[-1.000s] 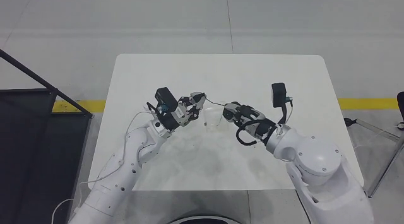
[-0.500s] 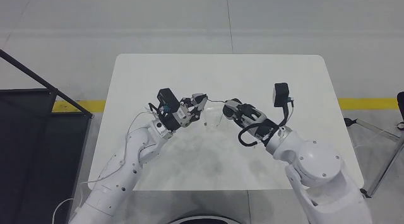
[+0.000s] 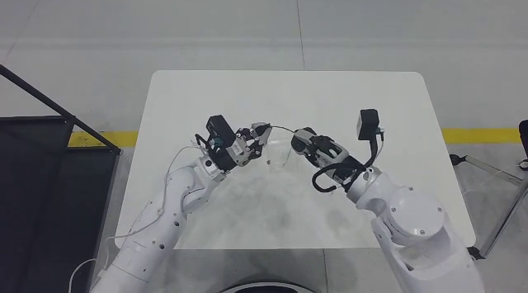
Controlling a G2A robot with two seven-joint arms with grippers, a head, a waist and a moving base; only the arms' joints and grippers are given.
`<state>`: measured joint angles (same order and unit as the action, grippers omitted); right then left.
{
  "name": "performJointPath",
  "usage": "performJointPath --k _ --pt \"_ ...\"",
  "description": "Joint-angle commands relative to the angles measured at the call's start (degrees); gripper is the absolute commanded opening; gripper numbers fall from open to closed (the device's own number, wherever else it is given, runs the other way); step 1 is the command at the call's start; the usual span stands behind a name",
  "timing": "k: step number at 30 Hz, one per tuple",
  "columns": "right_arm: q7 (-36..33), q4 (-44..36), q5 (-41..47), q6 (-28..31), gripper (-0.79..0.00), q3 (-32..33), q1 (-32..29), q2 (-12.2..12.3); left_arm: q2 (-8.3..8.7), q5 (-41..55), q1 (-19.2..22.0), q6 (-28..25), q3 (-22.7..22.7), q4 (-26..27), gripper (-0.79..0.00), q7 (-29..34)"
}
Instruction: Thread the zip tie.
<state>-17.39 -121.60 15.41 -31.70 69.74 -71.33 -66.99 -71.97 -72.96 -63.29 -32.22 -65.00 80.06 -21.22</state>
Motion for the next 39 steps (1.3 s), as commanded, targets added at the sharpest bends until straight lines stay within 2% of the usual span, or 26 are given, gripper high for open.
performJointPath --k 1,18,26,39 --pt "0.02 0.00 0.01 -0.26 -0.785 0.00 0.03 -0.03 -0.01 0.16 -0.02 0.17 -0.13 -0.01 -0.785 -0.19" --pt "-1.26 0.03 -2.93 -5.33 -0.785 -0.58 1.01 0.03 -0.06 1.61 -0.32 1.49 -1.26 0.47 -0.785 -0.87" --pt "-1.73 0.44 -5.83 -11.00 -0.785 -2.02 2.89 0.05 -0.09 1.23 -0.44 2.01 -1.36 0.68 -0.785 -1.05" --pt "-1.93 0.56 -6.13 -11.35 -0.785 -2.52 3.56 -0.13 -0.16 0.66 -0.48 2.19 -1.19 0.70 -0.785 -0.95"
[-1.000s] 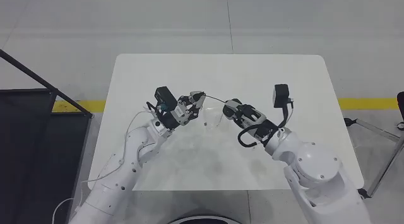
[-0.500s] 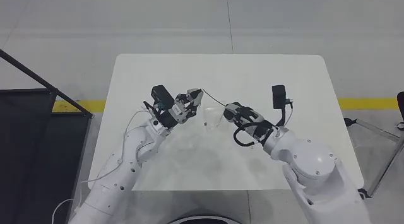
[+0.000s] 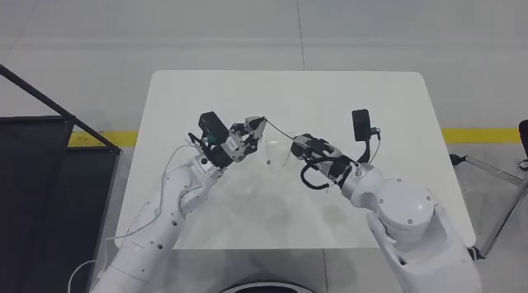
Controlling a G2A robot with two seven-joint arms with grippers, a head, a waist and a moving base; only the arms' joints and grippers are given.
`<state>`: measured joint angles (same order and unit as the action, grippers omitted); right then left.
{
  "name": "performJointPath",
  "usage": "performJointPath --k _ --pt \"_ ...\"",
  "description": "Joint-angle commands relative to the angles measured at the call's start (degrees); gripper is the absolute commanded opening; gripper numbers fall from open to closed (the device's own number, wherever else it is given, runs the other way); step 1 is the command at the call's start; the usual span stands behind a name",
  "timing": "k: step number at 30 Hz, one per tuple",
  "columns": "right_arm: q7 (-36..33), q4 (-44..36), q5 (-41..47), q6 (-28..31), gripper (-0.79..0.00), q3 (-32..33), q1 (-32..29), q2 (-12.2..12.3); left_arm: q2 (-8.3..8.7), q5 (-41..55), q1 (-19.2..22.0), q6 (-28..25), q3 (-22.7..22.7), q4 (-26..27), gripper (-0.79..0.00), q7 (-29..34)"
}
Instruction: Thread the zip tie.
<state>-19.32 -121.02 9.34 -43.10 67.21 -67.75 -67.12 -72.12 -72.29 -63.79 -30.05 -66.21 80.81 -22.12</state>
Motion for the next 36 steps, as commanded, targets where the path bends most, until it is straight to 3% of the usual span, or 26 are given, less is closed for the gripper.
performJointPath --k 1,36 --pt "0.02 -0.05 -0.09 0.13 -0.785 0.01 -0.05 -0.01 -0.02 0.04 0.02 0.04 0.03 -0.10 -0.785 0.02" --pt "-0.19 0.32 -0.17 -0.80 -0.785 0.00 0.44 -0.36 -0.20 0.43 0.54 -0.42 -0.17 -0.69 -0.785 0.13"
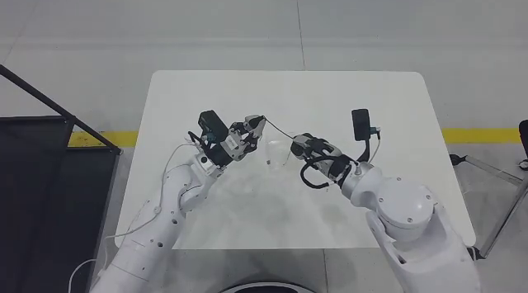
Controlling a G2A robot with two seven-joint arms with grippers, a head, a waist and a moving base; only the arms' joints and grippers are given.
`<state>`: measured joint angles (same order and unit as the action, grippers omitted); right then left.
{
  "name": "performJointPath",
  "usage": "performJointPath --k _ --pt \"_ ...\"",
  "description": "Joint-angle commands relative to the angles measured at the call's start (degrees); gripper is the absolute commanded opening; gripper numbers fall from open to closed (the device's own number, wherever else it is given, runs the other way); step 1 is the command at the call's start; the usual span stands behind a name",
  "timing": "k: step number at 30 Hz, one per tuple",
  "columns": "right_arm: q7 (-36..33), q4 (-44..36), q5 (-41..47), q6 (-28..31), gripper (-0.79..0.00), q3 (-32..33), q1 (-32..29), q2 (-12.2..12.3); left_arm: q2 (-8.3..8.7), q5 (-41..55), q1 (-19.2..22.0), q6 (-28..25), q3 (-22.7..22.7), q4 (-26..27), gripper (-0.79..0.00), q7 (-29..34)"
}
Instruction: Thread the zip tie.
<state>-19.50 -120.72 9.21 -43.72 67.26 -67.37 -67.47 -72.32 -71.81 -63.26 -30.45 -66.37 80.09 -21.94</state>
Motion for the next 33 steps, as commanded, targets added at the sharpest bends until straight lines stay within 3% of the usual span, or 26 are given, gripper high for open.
performJointPath --k 1,33 --pt "-0.03 0.02 -0.10 -0.28 -0.785 -0.09 0.13 -0.02 0.00 -0.08 0.01 -0.02 -0.01 0.01 -0.785 -0.10" --pt "-0.58 -0.08 -0.51 0.10 -0.785 0.13 -0.17 -0.16 -0.12 0.02 0.16 -0.01 -0.18 -0.03 -0.785 0.23"
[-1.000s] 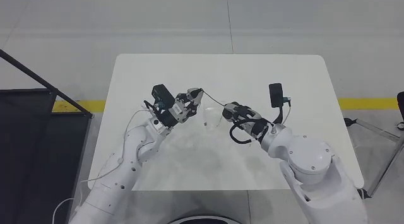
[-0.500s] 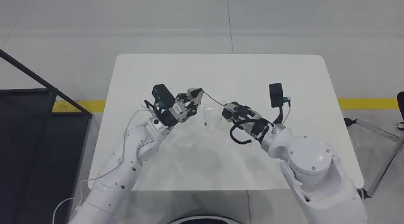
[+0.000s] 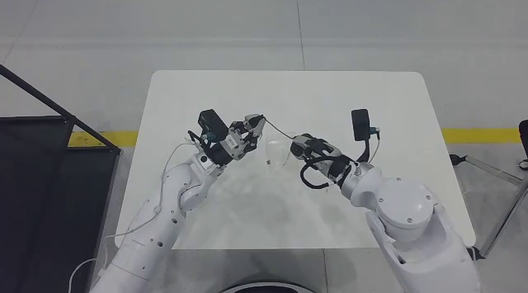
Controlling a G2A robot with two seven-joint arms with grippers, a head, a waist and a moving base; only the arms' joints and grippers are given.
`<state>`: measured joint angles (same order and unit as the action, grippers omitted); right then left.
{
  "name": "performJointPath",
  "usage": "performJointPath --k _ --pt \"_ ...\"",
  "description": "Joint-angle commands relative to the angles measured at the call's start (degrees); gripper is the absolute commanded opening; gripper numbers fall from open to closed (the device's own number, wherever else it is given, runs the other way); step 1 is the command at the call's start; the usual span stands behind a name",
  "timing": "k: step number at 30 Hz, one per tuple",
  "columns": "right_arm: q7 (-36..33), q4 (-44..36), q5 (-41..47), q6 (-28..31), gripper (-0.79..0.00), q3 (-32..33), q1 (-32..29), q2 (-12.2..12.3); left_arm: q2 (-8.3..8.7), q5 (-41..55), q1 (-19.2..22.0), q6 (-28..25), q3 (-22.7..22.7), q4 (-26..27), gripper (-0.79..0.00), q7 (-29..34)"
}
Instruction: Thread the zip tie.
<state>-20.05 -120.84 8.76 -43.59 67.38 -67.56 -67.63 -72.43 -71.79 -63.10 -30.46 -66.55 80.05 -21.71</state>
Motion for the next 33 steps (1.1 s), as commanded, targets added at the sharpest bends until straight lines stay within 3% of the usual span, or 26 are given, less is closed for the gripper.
performJointPath --k 1,33 --pt "-0.03 0.04 -0.08 -0.05 -0.785 0.00 0.02 0.00 -0.01 -0.01 -0.01 0.00 0.00 0.00 -0.785 0.00" --pt "-0.01 0.79 0.07 -1.32 -0.785 -0.46 1.10 -0.32 -0.07 -0.27 0.00 -0.46 0.08 -0.26 -0.785 0.23"
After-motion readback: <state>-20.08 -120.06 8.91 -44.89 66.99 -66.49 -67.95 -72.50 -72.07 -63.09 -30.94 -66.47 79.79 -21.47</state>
